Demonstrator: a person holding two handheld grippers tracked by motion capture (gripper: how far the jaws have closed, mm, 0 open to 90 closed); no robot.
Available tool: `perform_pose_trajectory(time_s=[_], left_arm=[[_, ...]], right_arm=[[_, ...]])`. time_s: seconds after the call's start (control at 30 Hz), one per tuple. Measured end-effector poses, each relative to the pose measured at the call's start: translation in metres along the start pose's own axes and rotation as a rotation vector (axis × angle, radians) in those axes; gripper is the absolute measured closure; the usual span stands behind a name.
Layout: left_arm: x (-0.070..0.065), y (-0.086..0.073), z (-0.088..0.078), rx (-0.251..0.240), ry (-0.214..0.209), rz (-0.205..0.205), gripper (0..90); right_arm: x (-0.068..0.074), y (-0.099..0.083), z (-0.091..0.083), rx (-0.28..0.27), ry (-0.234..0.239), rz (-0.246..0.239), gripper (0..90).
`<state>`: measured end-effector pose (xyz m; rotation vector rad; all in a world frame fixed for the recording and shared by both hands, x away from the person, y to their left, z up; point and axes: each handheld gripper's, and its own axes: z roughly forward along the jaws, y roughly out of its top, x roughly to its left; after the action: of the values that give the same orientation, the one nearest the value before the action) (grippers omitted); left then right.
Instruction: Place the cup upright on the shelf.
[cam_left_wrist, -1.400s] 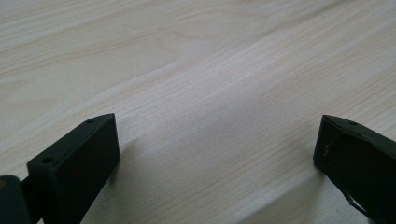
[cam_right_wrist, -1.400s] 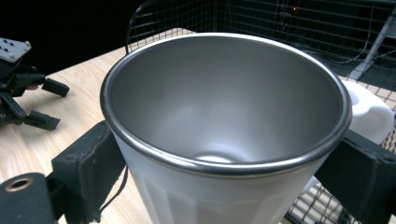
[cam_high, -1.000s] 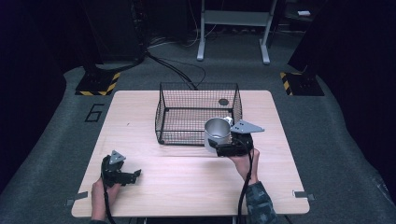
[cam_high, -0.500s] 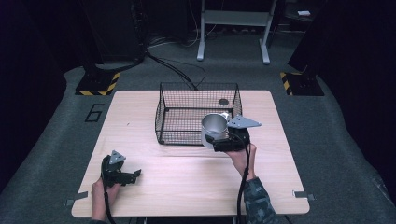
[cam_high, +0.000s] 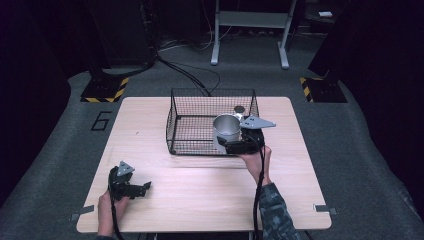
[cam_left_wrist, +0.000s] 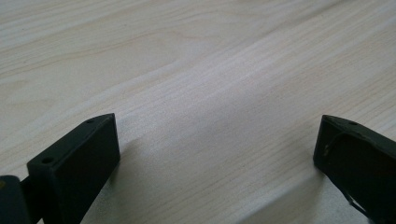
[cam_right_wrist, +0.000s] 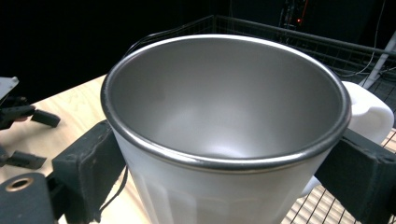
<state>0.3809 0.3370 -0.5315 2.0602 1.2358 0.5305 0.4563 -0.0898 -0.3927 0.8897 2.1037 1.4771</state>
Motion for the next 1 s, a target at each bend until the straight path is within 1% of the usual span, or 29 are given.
perform_pose_trajectory(time_s=[0.07,0.1,0.13,0.23,0.37,0.47,0.67,0.73,0.83,0.97,1.0], left_arm=[[0.000,0.000,0.000,-0.006,0.005,-0.001,0.5],[0.000,0.000,0.000,0.000,-0.001,0.000,0.5],[0.000,0.000,0.001,-0.007,0.005,-0.001,0.4],[0.000,0.000,0.000,-0.005,0.004,-0.001,0.4],[0.000,0.000,0.000,-0.002,0.000,0.000,0.4],[0.000,0.000,0.000,-0.006,0.004,-0.001,0.4],[0.000,0.000,0.001,-0.006,0.004,-0.001,0.4],[0.000,0.000,0.001,-0.006,0.004,0.000,0.4],[0.000,0.000,0.001,-0.007,0.004,0.000,0.4],[0.000,0.000,0.001,-0.007,0.004,-0.001,0.4],[0.000,0.000,0.001,-0.007,0.004,0.000,0.4]], right_arm=[[-0.004,0.004,0.004,0.006,-0.003,0.006,7.6],[-0.004,0.004,0.004,0.006,-0.003,0.006,7.6],[-0.006,0.006,0.007,0.009,-0.006,0.015,7.6],[-0.009,0.009,0.010,0.008,-0.013,0.010,7.6],[-0.014,0.011,0.013,0.009,-0.017,0.016,7.6],[-0.018,0.014,0.017,0.020,-0.023,0.026,7.6],[-0.024,0.017,0.023,0.031,-0.029,0.029,7.6],[-0.028,0.019,0.027,0.038,-0.032,0.041,7.6],[-0.031,0.021,0.031,0.048,-0.034,0.037,7.6],[-0.035,0.023,0.039,0.071,-0.034,0.051,7.6],[-0.036,0.023,0.041,0.075,-0.033,0.046,7.6]])
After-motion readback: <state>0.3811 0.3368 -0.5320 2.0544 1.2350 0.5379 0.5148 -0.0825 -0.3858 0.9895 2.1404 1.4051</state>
